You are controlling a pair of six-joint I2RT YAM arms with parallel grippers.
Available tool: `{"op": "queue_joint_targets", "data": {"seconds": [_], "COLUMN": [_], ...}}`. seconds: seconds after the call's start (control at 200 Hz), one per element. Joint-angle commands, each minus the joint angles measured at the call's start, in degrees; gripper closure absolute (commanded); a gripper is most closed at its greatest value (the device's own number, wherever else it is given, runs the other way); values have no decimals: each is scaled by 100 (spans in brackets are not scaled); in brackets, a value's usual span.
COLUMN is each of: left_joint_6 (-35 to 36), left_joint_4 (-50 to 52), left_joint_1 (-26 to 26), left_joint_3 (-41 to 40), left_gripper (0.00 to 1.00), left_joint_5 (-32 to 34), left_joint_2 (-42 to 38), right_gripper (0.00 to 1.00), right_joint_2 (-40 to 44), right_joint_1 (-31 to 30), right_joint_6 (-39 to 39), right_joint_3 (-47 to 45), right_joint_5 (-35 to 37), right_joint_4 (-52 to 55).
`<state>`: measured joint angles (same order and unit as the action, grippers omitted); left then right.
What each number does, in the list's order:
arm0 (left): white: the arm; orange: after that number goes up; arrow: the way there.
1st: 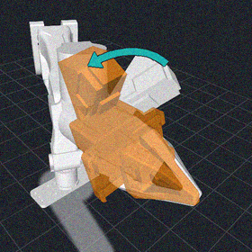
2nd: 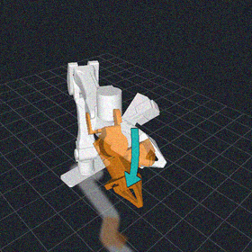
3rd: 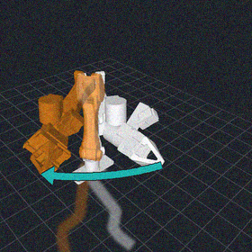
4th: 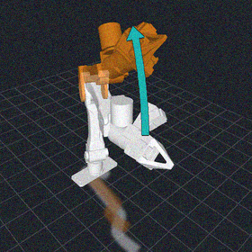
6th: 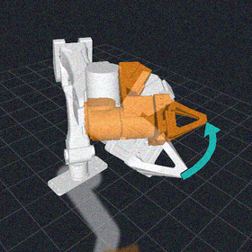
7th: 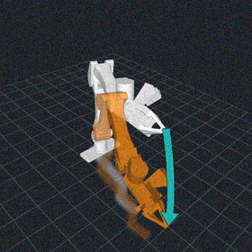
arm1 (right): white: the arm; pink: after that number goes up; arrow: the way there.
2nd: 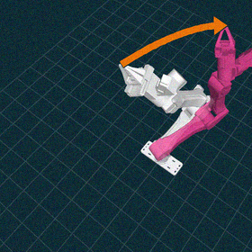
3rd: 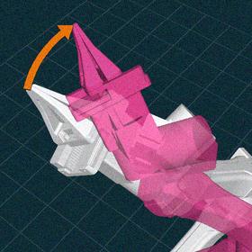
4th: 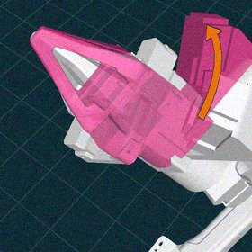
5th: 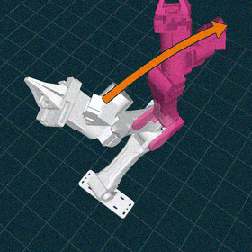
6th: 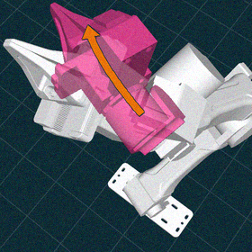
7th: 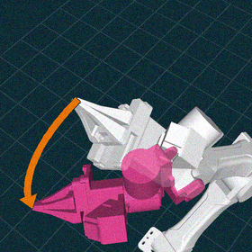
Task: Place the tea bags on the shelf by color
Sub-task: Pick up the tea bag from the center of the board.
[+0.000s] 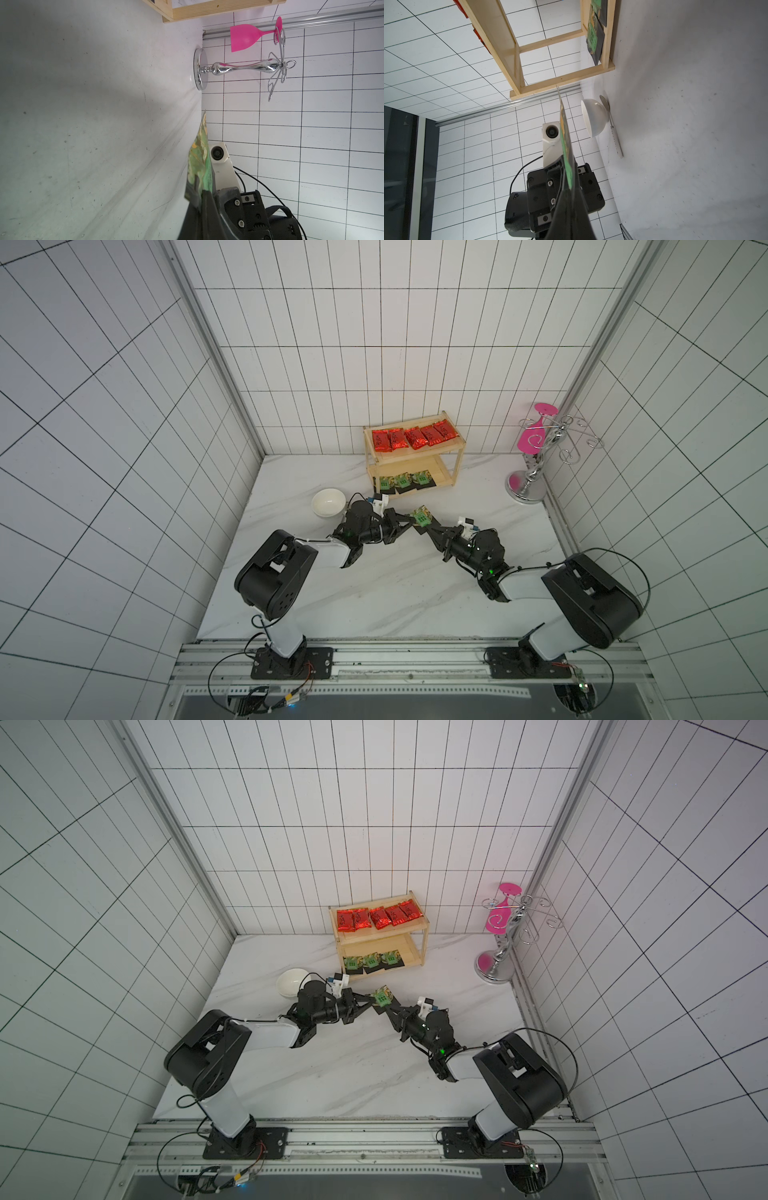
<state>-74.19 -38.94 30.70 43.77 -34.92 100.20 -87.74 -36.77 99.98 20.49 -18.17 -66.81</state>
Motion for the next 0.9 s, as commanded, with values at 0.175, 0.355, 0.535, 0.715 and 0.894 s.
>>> {"op": "queue_joint_targets", "data": {"seconds": [0.175,0.355,0.535,0.715,0.894], "left_joint_6": [-86,-113,-113,-70,-60], "left_joint_4": [-198,-246,-246,-189,-175], "left_joint_1": [-2,6,15,24,24], "left_joint_3": [-122,-121,-118,-114,-122], "left_gripper": [100,100,100,100,98], "left_joint_5": [-15,-15,-15,-3,3], "left_joint_2": [-28,-5,-27,-80,-136], "right_gripper": [87,89,100,100,100], "right_joint_2": [240,223,214,234,275], "right_joint_1": [74,67,90,135,192], "right_joint_6": [-270,-301,-364,-537,-750], "right_joint_3": [-267,-247,-300,-274,-212], "right_joint_5": [144,95,139,95,16], "right_joint_4": [3,-18,-38,119,362]}}
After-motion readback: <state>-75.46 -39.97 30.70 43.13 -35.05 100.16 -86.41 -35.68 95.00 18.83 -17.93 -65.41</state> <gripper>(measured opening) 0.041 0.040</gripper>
